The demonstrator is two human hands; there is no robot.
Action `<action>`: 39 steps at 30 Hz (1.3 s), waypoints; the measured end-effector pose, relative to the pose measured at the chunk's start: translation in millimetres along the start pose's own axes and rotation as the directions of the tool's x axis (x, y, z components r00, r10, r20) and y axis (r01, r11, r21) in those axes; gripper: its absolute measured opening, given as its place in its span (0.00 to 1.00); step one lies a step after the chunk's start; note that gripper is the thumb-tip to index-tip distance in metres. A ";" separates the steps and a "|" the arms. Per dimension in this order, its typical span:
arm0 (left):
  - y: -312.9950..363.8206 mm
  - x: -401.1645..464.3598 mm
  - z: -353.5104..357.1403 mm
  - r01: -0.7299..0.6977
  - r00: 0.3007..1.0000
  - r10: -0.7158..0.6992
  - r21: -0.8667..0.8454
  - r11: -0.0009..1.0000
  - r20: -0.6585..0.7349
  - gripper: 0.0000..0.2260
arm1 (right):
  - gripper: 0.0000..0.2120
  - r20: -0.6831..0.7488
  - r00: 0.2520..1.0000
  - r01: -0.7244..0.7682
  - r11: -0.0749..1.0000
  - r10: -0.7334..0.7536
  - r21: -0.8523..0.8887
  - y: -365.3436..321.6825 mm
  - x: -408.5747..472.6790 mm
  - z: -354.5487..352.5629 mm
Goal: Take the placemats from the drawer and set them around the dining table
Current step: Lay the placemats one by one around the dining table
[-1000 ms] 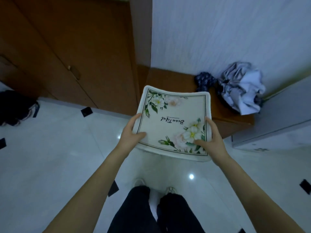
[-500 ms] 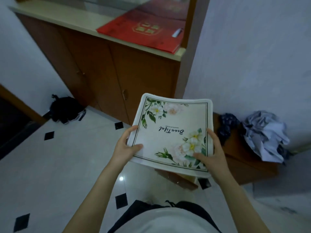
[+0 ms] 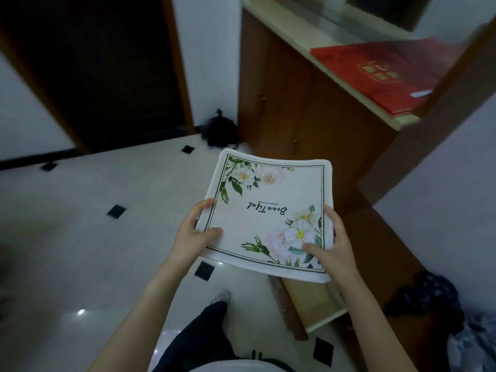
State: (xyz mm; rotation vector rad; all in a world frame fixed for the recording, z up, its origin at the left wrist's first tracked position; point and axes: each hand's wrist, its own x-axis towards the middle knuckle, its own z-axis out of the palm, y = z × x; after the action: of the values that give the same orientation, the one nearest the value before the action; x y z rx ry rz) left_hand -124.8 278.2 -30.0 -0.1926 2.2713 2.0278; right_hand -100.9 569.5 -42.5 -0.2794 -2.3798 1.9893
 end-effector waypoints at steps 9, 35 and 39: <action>-15.4 -152.3 -102.6 0.044 0.884 -0.062 -0.049 0.998 -0.464 0.23 | 0.45 0.425 0.902 0.099 0.994 -0.075 -0.034 -22.1 -36.7 116.1; -117.3 -612.3 -378.7 0.004 0.088 -0.223 -0.224 0.975 -0.971 0.25 | 0.43 0.972 0.196 0.268 0.961 -0.126 0.071 -70.7 -412.0 530.1; -130.7 -652.0 -392.8 -0.015 -0.036 -0.250 -0.249 0.968 -0.968 0.25 | 0.43 0.993 0.082 0.298 0.953 -0.086 0.057 -75.6 -455.7 575.4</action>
State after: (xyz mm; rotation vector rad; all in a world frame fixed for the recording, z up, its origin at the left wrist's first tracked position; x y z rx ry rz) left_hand 545.9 -104.5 -15.0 -2.6711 2.1763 2.1743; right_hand 260.3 -73.9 -31.5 2.0252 -2.7889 2.0521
